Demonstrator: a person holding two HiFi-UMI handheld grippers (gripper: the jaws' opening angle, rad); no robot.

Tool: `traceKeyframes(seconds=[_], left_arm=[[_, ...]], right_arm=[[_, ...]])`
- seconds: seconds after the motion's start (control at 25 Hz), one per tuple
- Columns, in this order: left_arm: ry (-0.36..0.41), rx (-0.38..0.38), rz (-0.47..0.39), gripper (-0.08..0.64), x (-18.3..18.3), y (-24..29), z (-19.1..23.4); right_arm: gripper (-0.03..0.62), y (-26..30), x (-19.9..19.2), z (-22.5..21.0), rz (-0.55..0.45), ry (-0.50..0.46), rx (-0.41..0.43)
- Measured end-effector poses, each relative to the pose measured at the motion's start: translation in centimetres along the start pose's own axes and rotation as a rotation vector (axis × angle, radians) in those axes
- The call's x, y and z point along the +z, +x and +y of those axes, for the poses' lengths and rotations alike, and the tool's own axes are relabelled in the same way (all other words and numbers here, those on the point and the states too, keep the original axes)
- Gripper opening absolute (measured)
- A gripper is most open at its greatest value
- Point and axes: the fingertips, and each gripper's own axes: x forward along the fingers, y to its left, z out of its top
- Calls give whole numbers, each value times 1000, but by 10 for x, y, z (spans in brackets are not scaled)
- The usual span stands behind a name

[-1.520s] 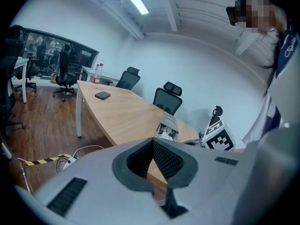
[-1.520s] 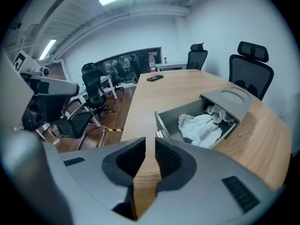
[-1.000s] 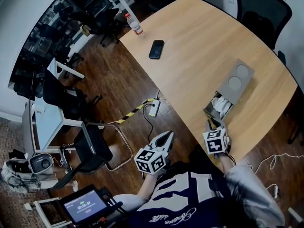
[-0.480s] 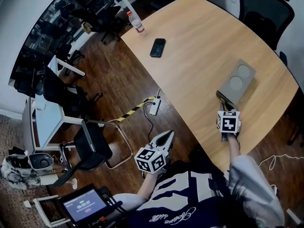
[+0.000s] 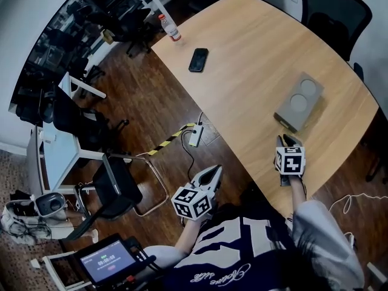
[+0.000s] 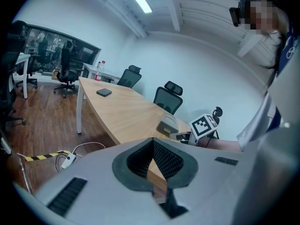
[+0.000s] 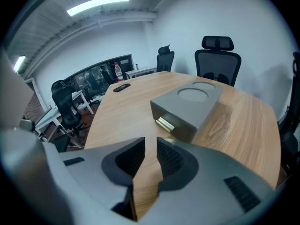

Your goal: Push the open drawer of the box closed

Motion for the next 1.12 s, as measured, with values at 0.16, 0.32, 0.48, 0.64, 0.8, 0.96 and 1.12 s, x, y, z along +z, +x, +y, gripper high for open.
traceKeyframes(seconds=[0.16,0.32,0.48,0.64,0.8,0.96,1.12], left_arm=[[8,-23,-3,2,-3,-5,-5],[13,-44,-15,2,-3,-15,-11],[21,-61,-25,2,-10,-30,-17],[22,-82,-36,2,-19,-49,-23],[27,-100,-53,2,-35,-78,-34],[21,-116,-65,2,-57,-116,-47],[-14,-138,-62,2,-84,-135,-43]], right_arm=[[64,-20,-23,19,3,104,71],[64,-39,-38,30,-1,241,138],[63,-63,-42,40,-33,305,153],[63,-89,-45,60,-80,335,189],[40,-121,-58,85,-112,342,213],[-2,-158,-82,114,-120,322,214],[-2,-168,-114,141,-92,320,226]])
